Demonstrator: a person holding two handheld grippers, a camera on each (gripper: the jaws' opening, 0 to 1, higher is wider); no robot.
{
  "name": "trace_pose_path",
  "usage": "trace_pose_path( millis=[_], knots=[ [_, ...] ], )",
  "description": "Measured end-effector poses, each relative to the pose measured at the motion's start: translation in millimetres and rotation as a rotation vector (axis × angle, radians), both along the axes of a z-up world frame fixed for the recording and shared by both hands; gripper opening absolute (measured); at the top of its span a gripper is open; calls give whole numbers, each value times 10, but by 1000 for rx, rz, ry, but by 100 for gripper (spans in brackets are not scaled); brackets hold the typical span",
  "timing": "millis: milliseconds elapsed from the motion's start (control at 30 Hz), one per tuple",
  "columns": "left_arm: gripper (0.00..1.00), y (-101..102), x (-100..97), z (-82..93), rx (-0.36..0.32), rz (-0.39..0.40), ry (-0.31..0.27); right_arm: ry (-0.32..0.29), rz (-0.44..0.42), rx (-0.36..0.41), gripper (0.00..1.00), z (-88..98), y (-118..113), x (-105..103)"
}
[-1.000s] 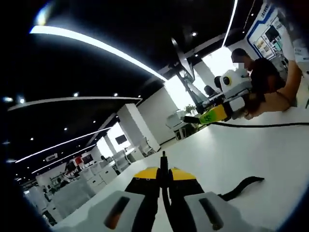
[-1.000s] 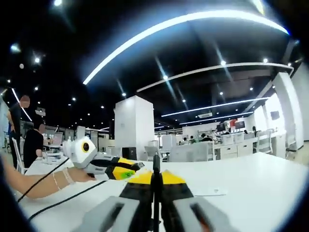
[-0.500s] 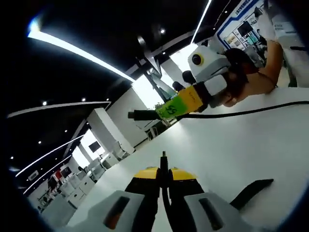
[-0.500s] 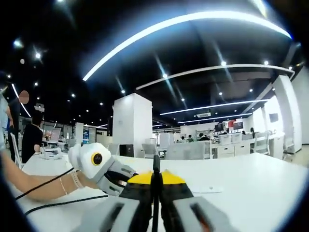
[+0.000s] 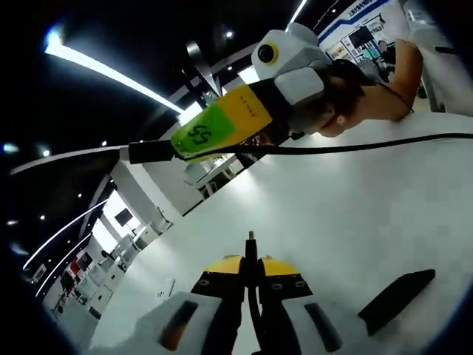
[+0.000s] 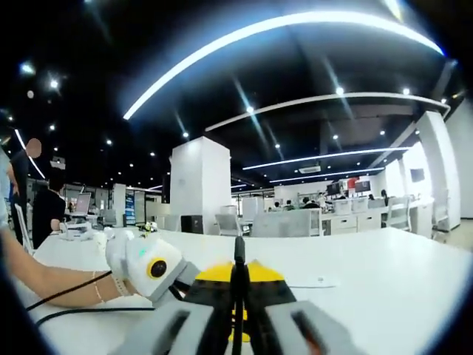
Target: Find the charging cable on the desk, coil it up and secure with Velcro.
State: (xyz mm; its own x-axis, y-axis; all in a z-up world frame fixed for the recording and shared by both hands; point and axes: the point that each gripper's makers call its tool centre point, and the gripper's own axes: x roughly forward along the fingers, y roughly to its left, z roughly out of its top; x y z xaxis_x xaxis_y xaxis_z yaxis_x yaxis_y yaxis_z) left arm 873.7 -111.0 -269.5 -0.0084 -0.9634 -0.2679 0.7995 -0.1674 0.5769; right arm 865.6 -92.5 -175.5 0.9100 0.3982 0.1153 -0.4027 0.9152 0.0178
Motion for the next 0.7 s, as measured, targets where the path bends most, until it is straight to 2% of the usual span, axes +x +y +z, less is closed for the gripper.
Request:
trace_pose_path(
  millis=[367, 567, 600, 633, 700],
  knots=[
    [8, -17, 4, -128, 16, 14, 73, 19, 8, 6, 6, -53, 29, -6],
    [8, -24, 45, -233, 19, 29, 153, 28, 11, 3, 6, -78, 45, -5],
    [8, -30, 54, -236, 7, 43, 182, 30, 13, 6, 6, -79, 48, -5],
    [8, -29, 58, -236, 16, 31, 168, 30, 14, 8, 6, -78, 48, -3],
    [8, -28, 69, -234, 11, 40, 200, 28, 14, 8, 6, -71, 45, -4]
  ],
)
